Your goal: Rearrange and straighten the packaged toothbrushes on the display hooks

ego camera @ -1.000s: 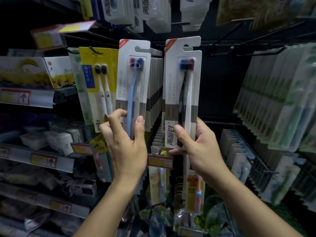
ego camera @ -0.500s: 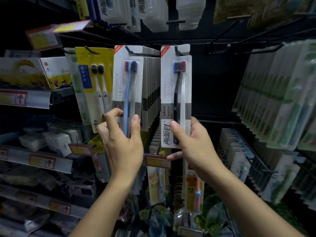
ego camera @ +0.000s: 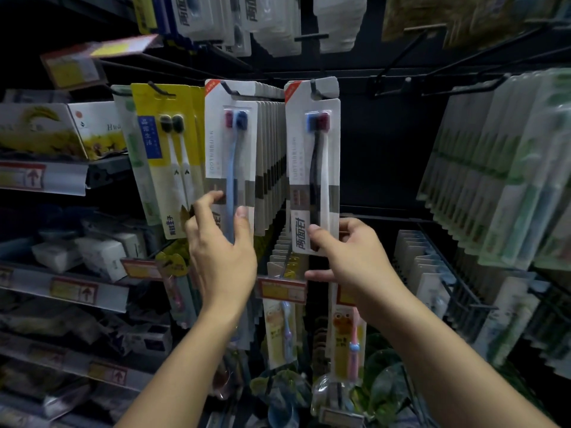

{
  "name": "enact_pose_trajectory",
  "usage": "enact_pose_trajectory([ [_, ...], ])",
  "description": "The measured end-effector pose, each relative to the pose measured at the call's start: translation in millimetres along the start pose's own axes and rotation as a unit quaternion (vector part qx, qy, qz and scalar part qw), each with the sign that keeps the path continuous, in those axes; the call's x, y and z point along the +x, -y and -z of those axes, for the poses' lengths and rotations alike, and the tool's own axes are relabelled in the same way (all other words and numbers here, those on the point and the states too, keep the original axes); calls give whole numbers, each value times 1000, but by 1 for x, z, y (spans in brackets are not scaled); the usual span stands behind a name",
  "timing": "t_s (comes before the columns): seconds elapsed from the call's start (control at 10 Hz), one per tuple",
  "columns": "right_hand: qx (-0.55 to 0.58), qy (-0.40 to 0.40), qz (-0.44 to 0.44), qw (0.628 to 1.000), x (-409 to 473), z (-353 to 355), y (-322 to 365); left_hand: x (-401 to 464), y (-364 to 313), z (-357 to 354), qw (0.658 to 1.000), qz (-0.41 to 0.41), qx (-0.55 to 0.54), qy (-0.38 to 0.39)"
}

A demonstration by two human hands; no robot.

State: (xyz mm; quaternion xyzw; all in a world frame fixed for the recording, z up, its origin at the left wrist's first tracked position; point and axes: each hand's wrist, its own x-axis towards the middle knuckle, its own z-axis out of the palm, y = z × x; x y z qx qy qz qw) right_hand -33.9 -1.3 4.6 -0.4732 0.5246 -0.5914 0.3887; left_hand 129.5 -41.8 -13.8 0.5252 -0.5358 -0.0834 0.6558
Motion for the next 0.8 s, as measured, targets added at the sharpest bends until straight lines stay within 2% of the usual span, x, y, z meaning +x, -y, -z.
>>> enact_pose_trajectory([
  [0.1,37,-3,-30,999,3,3,0,3,4,-1,1000,25,9,-2],
  [0.3,-1,-18,-4,1000,0,12,-1,2,1,-2,999,32,10,-20],
  [0.6,-47,-30,23,998,-7,22,0,-6,-12,2,999,22,-1,-34],
  [0.8,-65,-22,51,996,-13,27,0,-9,-20,6,999,-19,-15,-33],
])
